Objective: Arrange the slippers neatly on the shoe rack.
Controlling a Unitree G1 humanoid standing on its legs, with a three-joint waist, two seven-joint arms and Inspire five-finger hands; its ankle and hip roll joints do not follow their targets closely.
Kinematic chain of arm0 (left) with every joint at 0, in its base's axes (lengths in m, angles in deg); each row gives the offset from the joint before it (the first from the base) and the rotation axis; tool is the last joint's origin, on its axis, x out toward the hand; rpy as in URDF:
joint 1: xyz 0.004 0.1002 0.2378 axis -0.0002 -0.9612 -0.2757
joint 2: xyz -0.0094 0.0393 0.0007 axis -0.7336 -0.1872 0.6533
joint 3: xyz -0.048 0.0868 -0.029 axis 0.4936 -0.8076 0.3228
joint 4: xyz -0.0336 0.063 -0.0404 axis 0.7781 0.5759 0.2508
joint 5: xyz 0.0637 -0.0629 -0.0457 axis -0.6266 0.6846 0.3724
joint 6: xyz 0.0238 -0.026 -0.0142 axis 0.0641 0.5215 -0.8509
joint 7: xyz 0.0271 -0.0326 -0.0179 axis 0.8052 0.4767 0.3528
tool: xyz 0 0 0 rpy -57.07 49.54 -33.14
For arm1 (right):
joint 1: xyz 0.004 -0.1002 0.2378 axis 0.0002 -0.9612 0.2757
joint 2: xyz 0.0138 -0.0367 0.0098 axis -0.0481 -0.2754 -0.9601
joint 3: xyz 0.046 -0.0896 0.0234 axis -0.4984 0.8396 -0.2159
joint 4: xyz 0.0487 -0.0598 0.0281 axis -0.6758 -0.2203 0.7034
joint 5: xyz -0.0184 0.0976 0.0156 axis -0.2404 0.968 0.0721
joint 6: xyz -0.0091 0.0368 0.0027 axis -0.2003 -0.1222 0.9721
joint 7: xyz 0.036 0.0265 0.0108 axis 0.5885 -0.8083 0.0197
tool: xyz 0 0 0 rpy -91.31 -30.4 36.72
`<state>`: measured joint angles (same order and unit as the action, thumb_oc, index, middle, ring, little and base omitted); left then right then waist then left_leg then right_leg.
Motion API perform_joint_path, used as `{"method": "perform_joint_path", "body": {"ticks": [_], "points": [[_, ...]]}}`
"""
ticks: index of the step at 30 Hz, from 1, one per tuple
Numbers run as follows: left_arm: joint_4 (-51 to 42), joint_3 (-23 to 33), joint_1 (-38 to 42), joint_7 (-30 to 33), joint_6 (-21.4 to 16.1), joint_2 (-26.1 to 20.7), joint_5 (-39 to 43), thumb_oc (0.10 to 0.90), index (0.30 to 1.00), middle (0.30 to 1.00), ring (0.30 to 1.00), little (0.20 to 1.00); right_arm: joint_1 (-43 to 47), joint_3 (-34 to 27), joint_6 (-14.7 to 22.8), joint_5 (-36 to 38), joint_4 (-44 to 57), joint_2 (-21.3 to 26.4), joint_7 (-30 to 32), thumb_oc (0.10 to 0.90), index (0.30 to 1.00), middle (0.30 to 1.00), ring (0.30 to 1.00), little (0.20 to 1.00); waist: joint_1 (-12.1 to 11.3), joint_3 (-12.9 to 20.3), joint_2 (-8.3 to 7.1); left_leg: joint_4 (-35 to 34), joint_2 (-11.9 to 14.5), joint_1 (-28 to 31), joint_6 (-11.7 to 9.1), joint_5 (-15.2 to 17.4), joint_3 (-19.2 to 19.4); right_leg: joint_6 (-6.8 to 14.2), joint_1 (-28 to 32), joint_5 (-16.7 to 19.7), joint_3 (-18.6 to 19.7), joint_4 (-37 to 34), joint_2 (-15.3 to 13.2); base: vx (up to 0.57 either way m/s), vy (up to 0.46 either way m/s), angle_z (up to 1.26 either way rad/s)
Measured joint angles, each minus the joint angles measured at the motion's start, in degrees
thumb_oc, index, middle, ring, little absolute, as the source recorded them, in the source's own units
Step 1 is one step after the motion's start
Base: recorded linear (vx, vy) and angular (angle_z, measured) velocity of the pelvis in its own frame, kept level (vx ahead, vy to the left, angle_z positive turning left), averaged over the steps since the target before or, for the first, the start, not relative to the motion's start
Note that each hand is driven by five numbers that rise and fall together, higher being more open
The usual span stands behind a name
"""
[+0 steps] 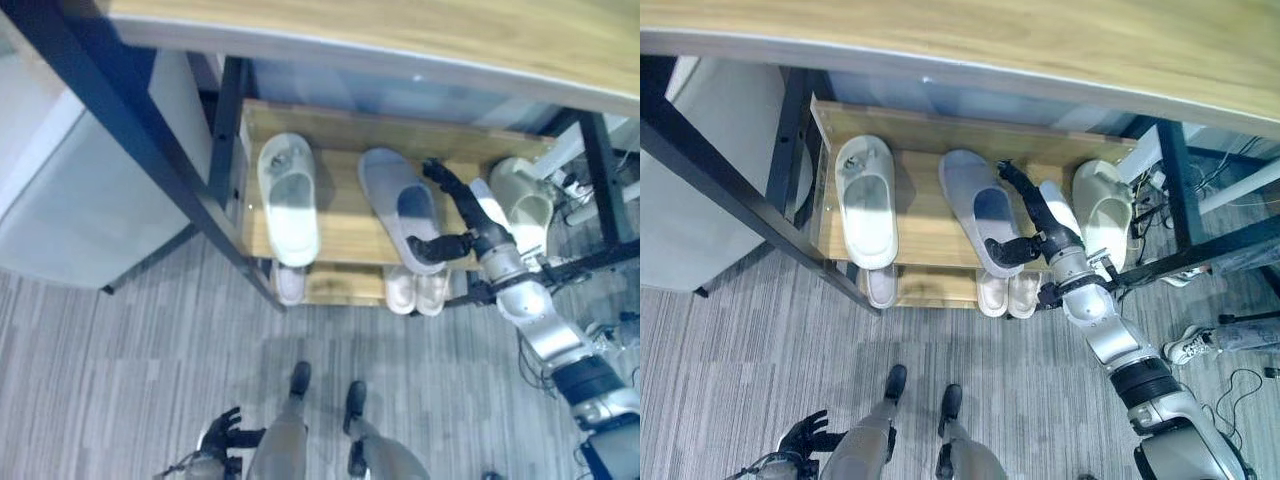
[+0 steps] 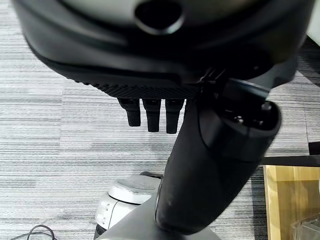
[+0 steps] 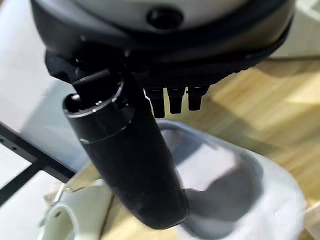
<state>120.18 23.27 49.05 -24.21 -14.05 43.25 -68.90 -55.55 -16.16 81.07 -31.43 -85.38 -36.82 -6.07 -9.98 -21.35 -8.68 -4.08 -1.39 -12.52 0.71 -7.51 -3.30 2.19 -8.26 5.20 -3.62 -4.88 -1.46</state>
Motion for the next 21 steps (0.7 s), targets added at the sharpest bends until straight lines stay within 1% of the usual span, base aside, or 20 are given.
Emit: {"method": "perform_joint_path", "body": {"ticks": [1, 2, 4, 5, 6, 7, 8, 9, 12, 13, 15, 17, 18, 19, 20, 21], "points": [[0.0, -0.1, 0.3, 0.2, 0.0, -0.1, 0.0, 0.8, 0.9, 0.9, 0.9, 0.9, 0.4, -0.1, 0.4, 0.0, 0.0, 0.3, 0.4, 0.8, 0.9, 0.9, 0.9, 0.9, 0.0, -0.1, -0.02, 0.2, 0.0, -0.8, 0.0, 0.0, -0.1, 0.0, -0.7, 0.0, -0.1, 0.0, 0.0, 0.01, 0.015, 0.06], [0.2, -0.7, 1.3, 0.3, 0.0, -0.1, 0.0, 0.8, 0.9, 0.9, 0.9, 0.9, 0.6, -0.5, 1.4, 0.0, 0.3, 1.2, 0.6, 0.8, 0.9, 0.9, 0.9, 0.9, 0.1, -0.9, 0.18, 0.6, -0.1, -1.5, 0.0, 0.0, -0.2, -0.1, -1.0, 0.1, -0.3, 0.0, 0.0, 0.01, 0.009, 0.06], [0.2, -1.2, 1.6, 0.5, 0.0, -0.2, 0.0, 0.8, 0.9, 0.9, 0.9, 0.9, 0.9, -0.5, 1.9, 0.0, 0.3, 1.5, 0.9, 0.8, 0.9, 0.9, 0.9, 0.9, 0.1, -1.3, 0.2, 0.7, 0.0, -1.5, 0.0, 0.0, -0.3, -0.1, -1.1, 0.1, -0.3, 0.0, 0.0, 0.01, 0.007, 0.02], [0.1, -1.2, 1.9, 0.5, -0.2, -0.2, -0.1, 0.8, 0.9, 0.9, 0.9, 0.9, 1.0, -0.5, 2.2, 0.0, 0.3, 1.6, 1.8, 0.8, 0.9, 0.9, 0.9, 0.9, 0.2, -1.6, 0.55, 0.7, 0.0, -1.5, 0.0, 0.0, -0.4, -0.1, -1.1, 0.1, -0.3, 0.0, 0.1, 0.0, 0.0, 0.0], [0.1, -1.3, 1.9, 0.5, -0.3, -0.2, -0.1, 0.8, 0.9, 0.9, 0.9, 0.9, 1.1, -0.5, 2.2, 0.0, 0.3, 1.6, 2.1, 0.8, 0.9, 0.9, 0.9, 0.9, 0.2, -1.8, 0.69, 0.7, 0.0, -1.5, 0.0, 0.0, -0.4, -0.1, -1.1, 0.1, -0.3, 0.0, 0.1, 0.02, 0.012, 0.03], [-0.4, -1.6, 1.9, 0.7, -0.4, -0.1, -0.2, 0.8, 0.9, 0.9, 0.9, 0.9, 1.5, -0.9, 2.5, 0.0, 0.3, 1.5, 3.3, 0.8, 0.9, 0.9, 0.9, 0.9, 0.2, -2.2, 1.3, 0.7, 0.0, -1.9, -0.2, -0.1, -0.6, -0.1, -1.3, 0.1, -0.5, 0.0, 0.1, 0.02, 0.002, 0.07], [-0.7, -1.7, 1.9, 1.0, -0.3, -0.1, -0.2, 0.8, 0.9, 0.9, 0.9, 0.9, 1.8, -1.0, 2.7, 0.6, 0.3, 1.5, 4.1, 0.8, 0.9, 0.9, 0.9, 0.9, 0.2, -2.5, 1.55, 0.8, 0.0, -2.2, -0.2, -0.1, -0.8, -0.1, -1.5, 0.1, -0.8, 0.0, 0.1, 0.04, -0.005, 0.14], [-0.9, -1.7, 1.9, 1.3, -0.4, -0.1, -0.2, 0.8, 0.9, 0.9, 0.9, 0.9, 1.9, -1.4, 2.7, 2.0, 0.2, 1.5, 4.7, 0.8, 0.9, 0.9, 0.9, 0.9, 0.1, -2.7, 1.69, 0.9, 0.0, -2.6, -0.3, -0.2, -1.0, -0.1, -1.7, 0.1, -1.2, 0.0, 0.1, 0.04, -0.003, 0.13], [-0.9, -1.7, 1.9, 1.3, -0.3, 0.1, -0.2, 0.8, 0.9, 0.9, 0.9, 0.9, 2.0, -2.4, 2.7, 2.2, 0.2, 1.5, 5.1, 0.8, 0.9, 0.9, 0.9, 0.9, -0.2, -2.7, 1.73, 0.9, 0.0, -2.8, -0.4, -0.2, -1.4, -0.2, -1.8, 0.1, -1.5, 0.0, 0.1, 0.02, 0.006, 0.07], [-1.0, -1.9, 1.9, 1.3, -0.4, 0.1, -0.2, 0.8, 0.9, 0.9, 0.9, 0.9, 2.2, -2.9, 2.8, 3.0, -0.2, 1.1, 5.9, 0.8, 0.9, 0.9, 0.9, 0.9, -0.6, -2.7, 1.75, 0.9, 0.0, -2.8, -0.4, -0.2, -1.4, -0.2, -1.8, 0.1, -1.5, 0.0, 0.1, 0.0, 0.0, 0.0], [-1.0, -2.3, 2.1, 1.3, -0.4, 0.2, -0.2, 0.8, 0.9, 0.9, 0.9, 0.9, 4.5, -3.9, 3.0, 6.6, -2.8, -1.0, 6.9, 0.8, 0.9, 0.9, 0.9, 0.9, -0.9, -2.8, 1.83, 0.9, 0.0, -2.8, -0.4, -0.2, -1.4, -0.2, -1.8, 0.1, -1.5, 0.0, 0.1, 0.0, 0.0, 0.0], [-1.1, -2.4, 2.4, 1.4, -0.5, 0.2, -0.2, 0.8, 0.9, 0.9, 0.9, 0.9, 5.8, -5.0, 2.9, 8.2, -3.6, -1.1, 7.8, 0.8, 0.9, 0.9, 0.9, 0.9, -1.4, -2.8, 1.92, 0.9, 0.0, -3.3, -0.4, -0.3, -1.4, -0.2, -2.3, 0.1, -1.6, 0.0, 0.1, 0.0, 0.006, 0.02], [-1.0, -2.7, 2.4, 1.4, -0.6, 0.2, -0.2, 0.8, 0.9, 0.9, 0.9, 0.9, 7.2, -5.2, 2.9, 8.4, -3.7, -1.0, 8.5, 0.598, 0.596, 0.596, 0.596, 0.596, -1.5, -2.8, 1.92, 0.9, -0.1, -3.4, -0.3, -0.4, -1.5, -0.2, -2.4, 0.1, -1.6, 0.0, 0.1, 0.0, 0.0, 0.0], [-1.0, -3.0, 2.4, 1.5, -0.6, 0.2, -0.2, 0.8, 0.9, 0.9, 0.9, 0.9, 7.7, -5.2, 2.8, 8.4, -3.9, -0.9, 8.9, 0.598, 0.596, 0.596, 0.596, 0.596, -1.4, -2.8, 1.92, 0.9, -0.2, -3.4, -0.3, -0.4, -1.4, -0.2, -2.4, 0.1, -1.6, 0.0, 0.0, 0.0, 0.0, 0.0], [-1.0, -3.4, 2.5, 1.6, -0.6, 0.1, -0.2, 0.8, 0.9, 0.9, 0.9, 0.9, 7.8, -5.2, 2.7, 8.4, -4.1, -0.9, 9.3, 0.4, 0.3, 0.3, 0.3, 0.3, -1.4, -2.8, 1.93, 0.9, -0.2, -3.4, -0.3, -0.4, -1.4, -0.2, -2.4, 0.1, -1.6, 0.0, 0.0, 0.0, 0.0, 0.0], [-1.0, -3.4, 2.6, 1.8, -0.7, 0.1, -0.2, 0.8, 0.9, 0.9, 0.9, 0.9, 7.8, -5.2, 2.7, 8.4, -4.1, -0.8, 9.3, 0.4, 0.3, 0.3, 0.3, 0.3, -1.2, -2.8, 1.93, 0.9, -0.2, -3.4, -0.3, -0.4, -1.4, -0.2, -2.4, 0.1, -1.5, 0.0, 0.0, 0.0, 0.0, 0.0]]}}
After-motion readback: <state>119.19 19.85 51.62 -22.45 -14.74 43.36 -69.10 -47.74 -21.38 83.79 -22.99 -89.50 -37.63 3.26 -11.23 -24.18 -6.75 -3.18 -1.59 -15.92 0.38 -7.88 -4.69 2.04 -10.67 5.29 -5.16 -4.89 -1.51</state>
